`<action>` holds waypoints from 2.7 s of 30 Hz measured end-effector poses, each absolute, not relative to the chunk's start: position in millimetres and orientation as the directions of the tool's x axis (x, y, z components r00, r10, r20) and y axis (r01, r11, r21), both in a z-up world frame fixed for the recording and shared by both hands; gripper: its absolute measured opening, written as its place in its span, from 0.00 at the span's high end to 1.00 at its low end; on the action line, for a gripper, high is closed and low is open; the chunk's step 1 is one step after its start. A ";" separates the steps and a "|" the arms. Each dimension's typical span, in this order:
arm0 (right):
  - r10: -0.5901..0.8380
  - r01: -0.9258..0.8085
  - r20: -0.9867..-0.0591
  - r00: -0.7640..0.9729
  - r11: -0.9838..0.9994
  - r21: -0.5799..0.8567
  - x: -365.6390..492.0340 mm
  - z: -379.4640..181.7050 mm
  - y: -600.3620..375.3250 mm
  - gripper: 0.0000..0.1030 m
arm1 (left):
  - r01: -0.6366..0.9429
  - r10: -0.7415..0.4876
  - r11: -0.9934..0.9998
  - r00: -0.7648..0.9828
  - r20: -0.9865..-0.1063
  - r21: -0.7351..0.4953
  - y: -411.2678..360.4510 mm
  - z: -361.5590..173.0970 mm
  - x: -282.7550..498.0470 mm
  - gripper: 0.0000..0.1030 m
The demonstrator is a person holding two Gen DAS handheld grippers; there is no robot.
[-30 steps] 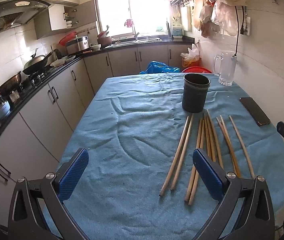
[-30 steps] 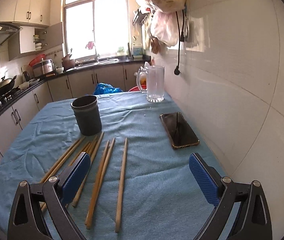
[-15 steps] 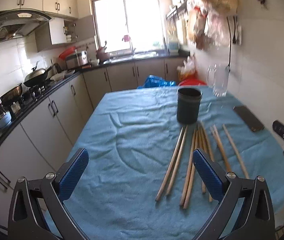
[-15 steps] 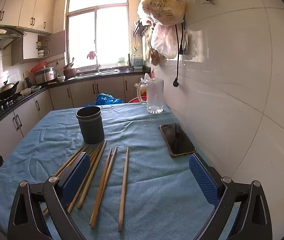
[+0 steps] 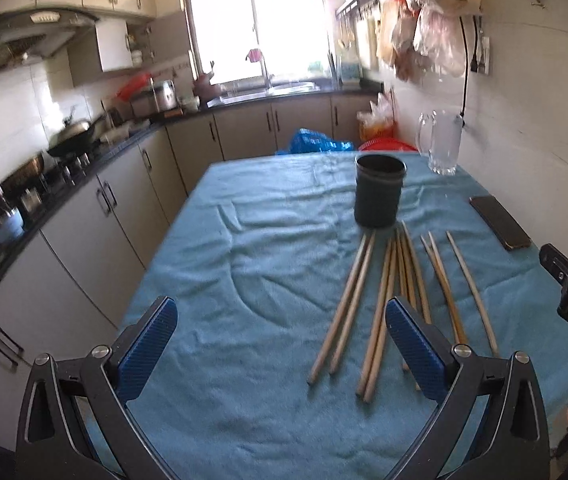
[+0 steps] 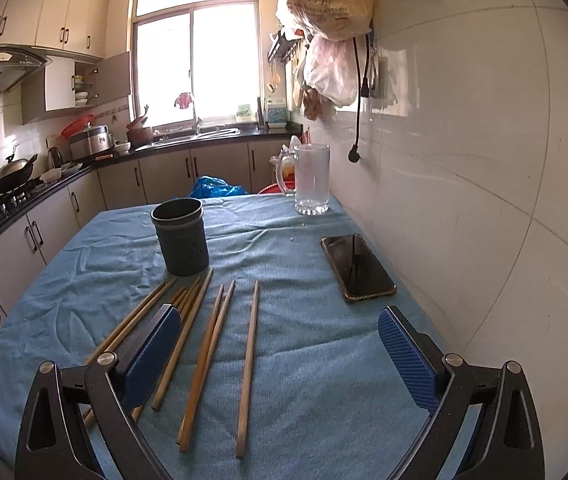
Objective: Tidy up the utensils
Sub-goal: 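Move the left tool toward the row of wooden chopsticks, then close the left gripper on one wooden chopstick, then lift the chopstick and carry it over the dark utensil cup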
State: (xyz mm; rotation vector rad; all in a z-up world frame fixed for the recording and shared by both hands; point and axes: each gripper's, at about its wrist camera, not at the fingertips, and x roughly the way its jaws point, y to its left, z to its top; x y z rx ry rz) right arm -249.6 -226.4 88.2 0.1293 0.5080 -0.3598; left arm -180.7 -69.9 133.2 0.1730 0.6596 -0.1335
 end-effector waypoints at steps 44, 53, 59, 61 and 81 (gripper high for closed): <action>-0.064 0.243 -0.801 0.596 0.965 0.103 -109.2 2.7 -276.0 0.37 | 0.466 -0.288 0.881 0.395 -0.872 -0.081 -123.6 43.5 1.7 0.45; -0.001 0.227 -0.834 0.552 0.963 0.149 -76.7 -12.3 -283.8 0.56 | 0.508 -0.279 0.858 0.338 -0.899 -0.075 -148.9 17.3 26.9 0.81; -0.019 0.233 -0.846 0.533 0.964 0.125 -67.9 -14.2 -285.6 0.71 | 0.499 -0.304 0.860 0.333 -0.893 -0.107 -137.2 16.1 30.6 0.93; -0.021 0.236 -0.851 0.524 0.964 0.121 -65.5 -14.1 -287.5 0.72 | 0.489 -0.317 0.862 0.319 -0.893 -0.131 -133.5 15.8 34.3 0.93; -0.016 0.240 -0.882 0.471 0.964 0.111 -21.2 -4.9 -288.8 0.94 | 0.452 -0.346 0.875 0.339 -0.875 -0.171 -138.1 39.0 59.7 0.94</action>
